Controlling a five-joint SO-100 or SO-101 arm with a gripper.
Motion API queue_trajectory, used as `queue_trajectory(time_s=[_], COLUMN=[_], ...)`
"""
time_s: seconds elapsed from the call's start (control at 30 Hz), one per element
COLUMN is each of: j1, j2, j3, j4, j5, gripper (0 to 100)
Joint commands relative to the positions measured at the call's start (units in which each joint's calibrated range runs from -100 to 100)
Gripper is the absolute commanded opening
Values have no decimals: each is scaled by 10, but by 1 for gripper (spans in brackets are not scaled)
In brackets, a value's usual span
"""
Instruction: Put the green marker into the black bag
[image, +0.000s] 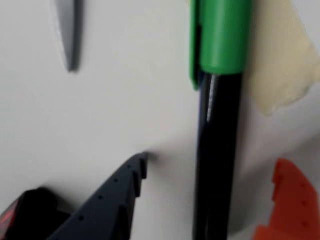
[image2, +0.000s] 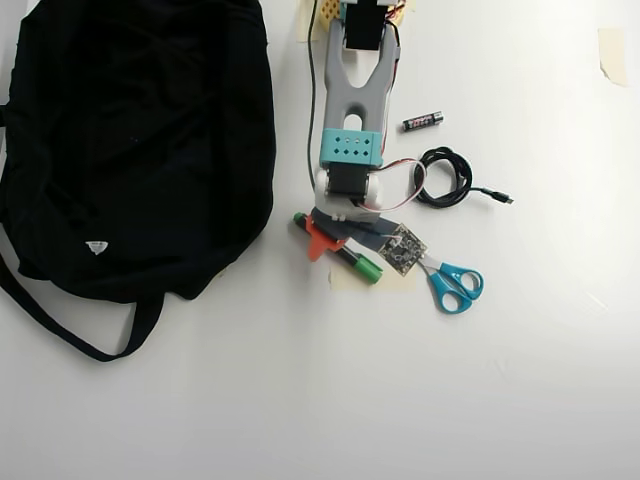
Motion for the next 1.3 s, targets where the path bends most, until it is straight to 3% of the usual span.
queue_trajectory(time_s=[0.0,0.73,0.93,1.27], j1=[12,18,16,15], j2=[-6,15,15,15], j3=[-25,-22,-23,-25], j4=[-2,-2,0,-1], j5=[3,5,2,1], gripper=[32,32,19,16])
